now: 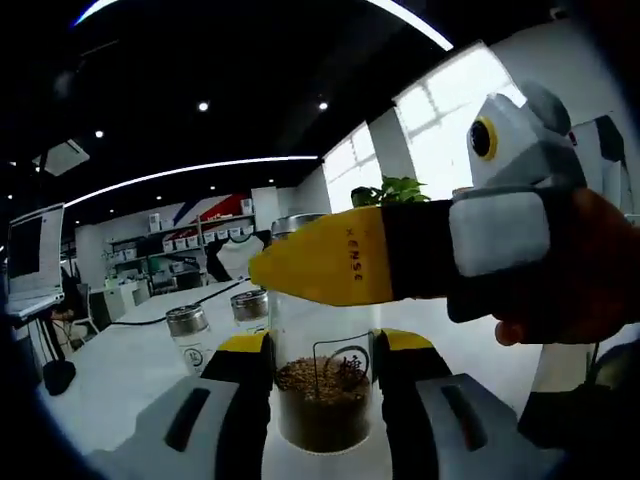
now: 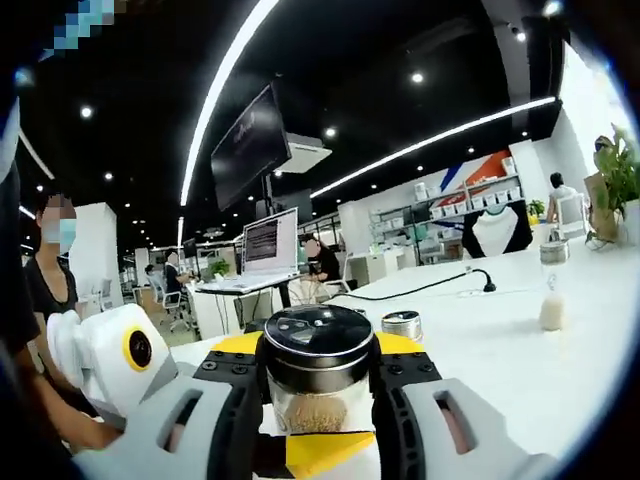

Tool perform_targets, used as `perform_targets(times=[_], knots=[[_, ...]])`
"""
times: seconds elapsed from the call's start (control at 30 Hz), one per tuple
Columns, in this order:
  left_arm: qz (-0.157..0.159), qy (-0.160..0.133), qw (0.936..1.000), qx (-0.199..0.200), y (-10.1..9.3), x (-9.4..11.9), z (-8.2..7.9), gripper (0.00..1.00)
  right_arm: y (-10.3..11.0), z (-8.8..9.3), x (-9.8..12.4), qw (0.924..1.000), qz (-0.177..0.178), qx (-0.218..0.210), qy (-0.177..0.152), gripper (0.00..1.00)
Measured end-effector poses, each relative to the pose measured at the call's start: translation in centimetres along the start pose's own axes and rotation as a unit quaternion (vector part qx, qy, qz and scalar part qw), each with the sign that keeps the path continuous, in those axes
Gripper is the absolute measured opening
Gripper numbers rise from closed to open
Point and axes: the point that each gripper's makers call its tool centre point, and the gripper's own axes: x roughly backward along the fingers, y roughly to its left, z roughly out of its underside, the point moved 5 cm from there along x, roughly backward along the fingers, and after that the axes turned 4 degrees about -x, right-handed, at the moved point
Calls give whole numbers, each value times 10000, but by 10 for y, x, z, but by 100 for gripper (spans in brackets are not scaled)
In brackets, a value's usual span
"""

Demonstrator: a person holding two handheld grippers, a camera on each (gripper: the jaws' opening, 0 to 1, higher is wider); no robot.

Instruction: Rotate the seasoning bottle until the label or dispensing opening points toward the visible target arrow and the bottle remains upright within the marked orientation range

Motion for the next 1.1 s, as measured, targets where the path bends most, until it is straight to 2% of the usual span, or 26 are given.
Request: perform_targets(times=[0.07, 0.13, 0.17, 0.23, 0.27, 0.3, 0.4, 0.73, 1.03, 1.1], knots=[[165, 11, 9997, 172, 0, -1, 2, 43, -1, -1, 1, 9998, -13, 75, 163, 39], [382, -136, 9984, 383, -1, -3, 0, 43, -3, -5, 2, 9998, -65, 116, 173, 39], [381, -186, 9981, 447, 1, -3, -2, 44, -3, -7, 2, 9997, -113, 121, 172, 39], [385, -319, 9979, 418, 0, -4, -6, 43, -1, -12, 3, 9989, -229, 366, 192, 38], [452, -349, 9972, 475, 1, -4, -6, 43, 1, -14, 3, 9969, -329, 656, 290, 38], [572, -407, 9951, 699, -1, -4, -8, 43, 3, -15, 4, 9951, -396, 842, 331, 38], [708, -409, 9939, 742, -1, -4, -8, 43, 7, -16, 5, 9904, -474, 1237, 402, 38], [842, -340, 9926, 811, 0, -8, -7, 43, 3, -15, 3, 9932, -273, 1077, 348, 38], [842, -270, 9921, 885, 2, -8, -6, 42, -6, -24, 1, 9938, -499, 964, 244, 38], [789, -235, 9941, 702, 2, -9, -7, 41, -7, -24, 0, 9946, -515, 871, 244, 38]])
